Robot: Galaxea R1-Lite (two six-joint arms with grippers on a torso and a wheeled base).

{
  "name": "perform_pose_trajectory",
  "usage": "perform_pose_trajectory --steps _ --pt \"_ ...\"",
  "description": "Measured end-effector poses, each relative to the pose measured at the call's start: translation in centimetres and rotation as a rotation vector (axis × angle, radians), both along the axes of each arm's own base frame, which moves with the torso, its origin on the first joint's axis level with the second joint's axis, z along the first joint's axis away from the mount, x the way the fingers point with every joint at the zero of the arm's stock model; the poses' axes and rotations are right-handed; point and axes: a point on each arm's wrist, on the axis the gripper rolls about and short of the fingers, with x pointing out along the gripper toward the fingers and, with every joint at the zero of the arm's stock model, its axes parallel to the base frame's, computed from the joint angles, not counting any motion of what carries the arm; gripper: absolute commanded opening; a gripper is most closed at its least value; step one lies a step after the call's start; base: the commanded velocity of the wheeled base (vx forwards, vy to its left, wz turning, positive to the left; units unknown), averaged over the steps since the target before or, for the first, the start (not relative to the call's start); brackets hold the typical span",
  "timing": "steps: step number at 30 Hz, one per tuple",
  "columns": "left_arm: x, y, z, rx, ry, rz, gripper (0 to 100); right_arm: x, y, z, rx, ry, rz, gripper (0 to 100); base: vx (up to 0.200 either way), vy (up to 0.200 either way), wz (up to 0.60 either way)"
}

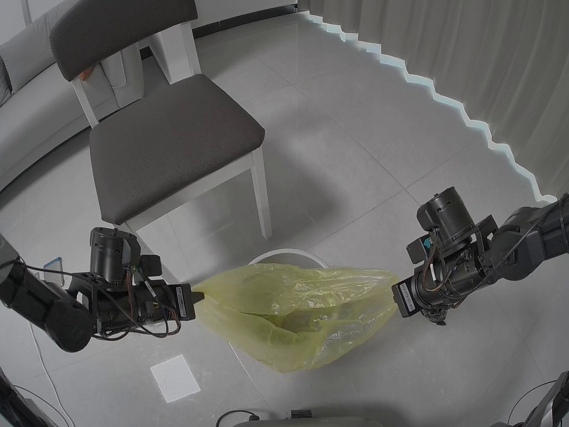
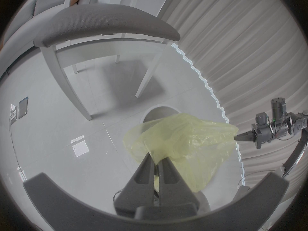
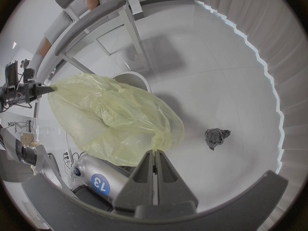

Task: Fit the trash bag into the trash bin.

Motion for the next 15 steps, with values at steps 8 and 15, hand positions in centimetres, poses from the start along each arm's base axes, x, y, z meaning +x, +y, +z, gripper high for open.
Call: perform_pose_trajectory --steps 8,15 --pt "3.5 -0.6 -1.5 0.018 0.013 0.014 0 1.0 0.4 -0.9 -0.011 0.017 -0.005 0 0.000 0.000 0.00" --pt "5.2 -0.3 -3.1 0.048 0.056 0.030 0 2.0 0.5 -2.1 -0.026 0.045 -0.019 0 0.000 0.000 0.00"
